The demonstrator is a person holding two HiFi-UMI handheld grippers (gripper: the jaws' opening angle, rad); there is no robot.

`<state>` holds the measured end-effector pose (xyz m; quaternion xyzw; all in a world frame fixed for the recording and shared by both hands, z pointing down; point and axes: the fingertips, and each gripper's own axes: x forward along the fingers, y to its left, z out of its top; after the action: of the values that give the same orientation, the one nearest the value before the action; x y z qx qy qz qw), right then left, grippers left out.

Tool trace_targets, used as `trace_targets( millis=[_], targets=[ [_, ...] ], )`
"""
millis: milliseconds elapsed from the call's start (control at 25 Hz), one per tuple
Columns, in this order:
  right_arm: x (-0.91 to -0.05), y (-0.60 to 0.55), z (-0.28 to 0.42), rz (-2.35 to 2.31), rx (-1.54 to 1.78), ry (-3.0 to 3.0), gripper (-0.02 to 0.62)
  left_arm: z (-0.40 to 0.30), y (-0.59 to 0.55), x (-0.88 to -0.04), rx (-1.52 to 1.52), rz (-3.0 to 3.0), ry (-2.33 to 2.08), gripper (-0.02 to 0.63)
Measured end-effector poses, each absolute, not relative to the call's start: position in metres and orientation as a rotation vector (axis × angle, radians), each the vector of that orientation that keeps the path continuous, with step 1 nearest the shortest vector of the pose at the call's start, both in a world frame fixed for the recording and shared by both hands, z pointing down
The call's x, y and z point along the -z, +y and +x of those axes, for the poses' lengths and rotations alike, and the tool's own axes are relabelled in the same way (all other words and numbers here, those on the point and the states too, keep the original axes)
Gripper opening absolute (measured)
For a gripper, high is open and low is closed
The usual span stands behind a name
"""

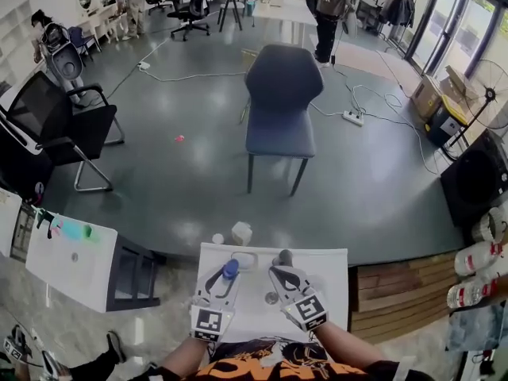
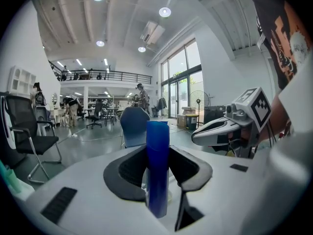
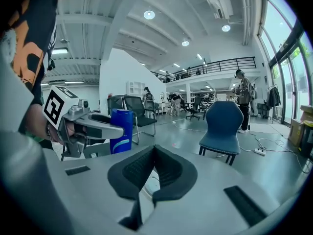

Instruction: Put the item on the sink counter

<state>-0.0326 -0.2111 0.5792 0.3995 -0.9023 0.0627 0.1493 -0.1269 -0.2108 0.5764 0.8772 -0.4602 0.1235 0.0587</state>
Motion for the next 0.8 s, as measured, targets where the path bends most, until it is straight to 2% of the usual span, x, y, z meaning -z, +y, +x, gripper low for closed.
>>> trace_targets(
  millis=[800],
  targets=[
    [-0.632,-0.244,-0.07,1.056,-0.168,-2.508,0.014,-0.169,-0.25,-0.63,-0.432,2.606,-1.467,0.16]
  ],
)
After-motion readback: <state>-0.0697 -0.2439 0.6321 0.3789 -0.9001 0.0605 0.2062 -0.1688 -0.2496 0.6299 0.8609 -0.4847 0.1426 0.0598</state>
